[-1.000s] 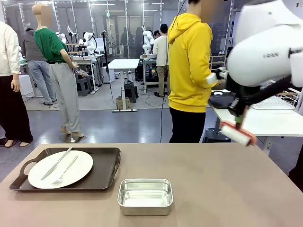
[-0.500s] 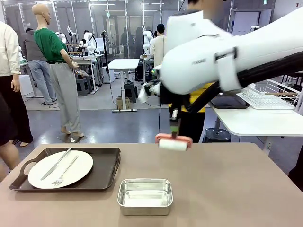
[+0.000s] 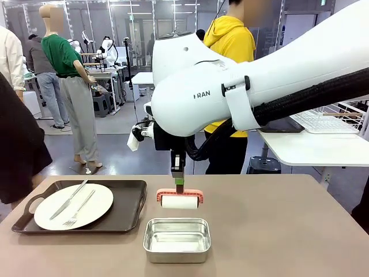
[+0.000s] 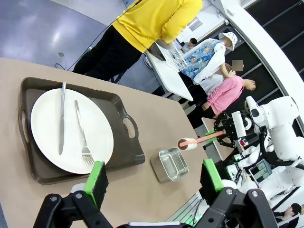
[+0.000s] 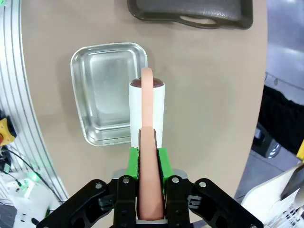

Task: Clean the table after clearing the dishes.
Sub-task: Place the Lint Roller back on top of the Airtight Container.

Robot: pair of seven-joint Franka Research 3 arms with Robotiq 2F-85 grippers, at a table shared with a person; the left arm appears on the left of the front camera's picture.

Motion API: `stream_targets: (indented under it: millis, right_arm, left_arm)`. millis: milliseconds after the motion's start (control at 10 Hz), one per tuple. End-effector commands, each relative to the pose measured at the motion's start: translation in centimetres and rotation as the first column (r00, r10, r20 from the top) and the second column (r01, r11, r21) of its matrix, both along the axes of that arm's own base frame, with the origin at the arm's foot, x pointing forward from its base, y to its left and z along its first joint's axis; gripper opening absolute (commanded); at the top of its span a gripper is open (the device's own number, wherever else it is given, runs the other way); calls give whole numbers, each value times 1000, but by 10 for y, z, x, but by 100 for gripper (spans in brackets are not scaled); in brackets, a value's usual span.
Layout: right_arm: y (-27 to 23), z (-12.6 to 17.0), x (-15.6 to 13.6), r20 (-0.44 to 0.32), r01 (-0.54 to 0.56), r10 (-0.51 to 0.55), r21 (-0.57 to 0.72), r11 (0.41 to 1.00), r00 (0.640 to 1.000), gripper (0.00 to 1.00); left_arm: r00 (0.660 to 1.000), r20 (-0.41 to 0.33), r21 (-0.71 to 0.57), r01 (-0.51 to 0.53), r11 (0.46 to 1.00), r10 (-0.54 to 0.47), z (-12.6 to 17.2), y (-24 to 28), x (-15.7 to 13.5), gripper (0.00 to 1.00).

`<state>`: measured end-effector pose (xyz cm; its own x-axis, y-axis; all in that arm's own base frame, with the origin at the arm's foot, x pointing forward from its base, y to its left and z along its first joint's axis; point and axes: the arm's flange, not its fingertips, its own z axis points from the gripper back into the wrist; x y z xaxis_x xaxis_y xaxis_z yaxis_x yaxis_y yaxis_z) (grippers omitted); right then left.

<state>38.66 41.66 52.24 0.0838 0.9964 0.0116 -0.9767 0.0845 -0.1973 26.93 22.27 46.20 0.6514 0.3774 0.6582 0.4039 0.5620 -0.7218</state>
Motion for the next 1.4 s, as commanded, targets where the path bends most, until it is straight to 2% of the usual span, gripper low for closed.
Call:
stream_targets:
  millis: [0, 400, 500, 600, 800, 1100, 1300]
  right_arm:
    - [1, 0, 4, 26, -38, 38, -4, 999, 999, 20]
    - [1, 0, 4, 26, -38, 38, -4, 999, 999, 20]
    - [0, -1, 4, 9, -11, 11, -7, 1000, 1000, 20]
    - [6, -8, 5, -70, -49, 51, 27, 998, 996, 20]
    - [7, -16, 6, -182, -14, 19, 30, 999, 983, 20]
    - [7, -36, 11, -270, 4, 5, 34, 999, 963, 20]
    - [7, -47, 26, -273, -53, 54, 12, 999, 960, 20]
  left_arm:
    - [1000, 10, -3, 3, 1000, -3, 3, 2, 1, 100]
    - [1000, 10, -3, 3, 1000, -3, 3, 2, 1, 100]
    - [1000, 10, -3, 3, 1000, -3, 3, 2, 1, 100]
    - [1000, 10, -3, 3, 1000, -3, 3, 2, 1, 100]
    - [1000, 10, -3, 3, 1000, -3, 3, 2, 1, 100]
    - [1000, 10, -3, 3, 1000, -3, 3, 2, 1, 100]
    - [1000, 10, -3, 3, 1000, -3, 3, 2, 1, 100]
